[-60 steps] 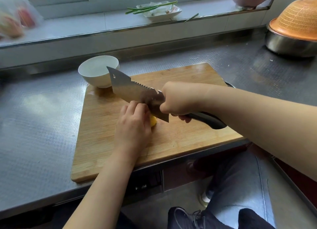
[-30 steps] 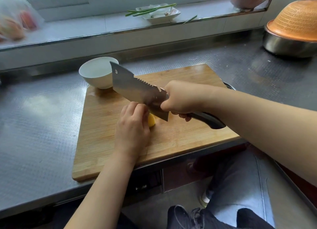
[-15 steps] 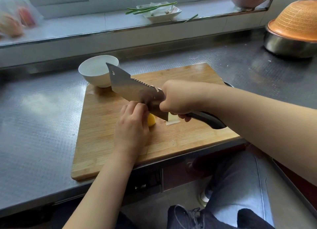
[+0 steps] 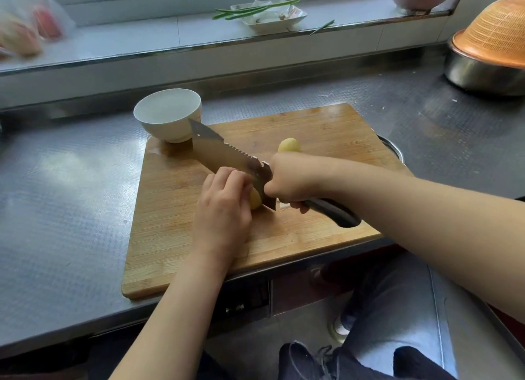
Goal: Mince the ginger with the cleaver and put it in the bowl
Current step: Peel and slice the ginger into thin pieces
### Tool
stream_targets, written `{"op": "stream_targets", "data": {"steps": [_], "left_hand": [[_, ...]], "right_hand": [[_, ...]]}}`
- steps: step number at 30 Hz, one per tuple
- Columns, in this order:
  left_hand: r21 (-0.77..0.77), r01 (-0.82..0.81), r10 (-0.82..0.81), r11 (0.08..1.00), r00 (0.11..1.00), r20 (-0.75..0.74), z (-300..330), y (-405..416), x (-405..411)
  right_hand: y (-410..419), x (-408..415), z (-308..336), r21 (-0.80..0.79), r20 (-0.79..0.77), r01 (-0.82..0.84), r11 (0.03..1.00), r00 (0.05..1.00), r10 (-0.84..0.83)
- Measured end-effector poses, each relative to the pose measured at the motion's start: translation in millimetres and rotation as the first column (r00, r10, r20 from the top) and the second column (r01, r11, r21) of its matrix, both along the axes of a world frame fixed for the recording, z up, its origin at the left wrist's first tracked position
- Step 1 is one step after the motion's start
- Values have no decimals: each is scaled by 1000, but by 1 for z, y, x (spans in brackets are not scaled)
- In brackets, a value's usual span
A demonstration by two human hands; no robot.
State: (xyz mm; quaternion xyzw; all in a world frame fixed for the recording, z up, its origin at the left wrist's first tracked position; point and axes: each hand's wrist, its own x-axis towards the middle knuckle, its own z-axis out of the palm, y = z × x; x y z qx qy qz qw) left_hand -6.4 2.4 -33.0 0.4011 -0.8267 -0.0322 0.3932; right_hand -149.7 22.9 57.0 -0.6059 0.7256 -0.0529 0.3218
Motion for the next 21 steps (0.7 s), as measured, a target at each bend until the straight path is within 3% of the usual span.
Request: {"op": "stream_targets", "data": {"steps": [9,21], "left_hand": [[0,-10,10,1000,1000,8,0,1,2],[24,10,-10,1000,1000,17,0,0,1]], "right_hand": [[5,-18,-7,-19,104,66,998,993,-63],[20,-11,32,-111,43,-43,993,998,48]]}}
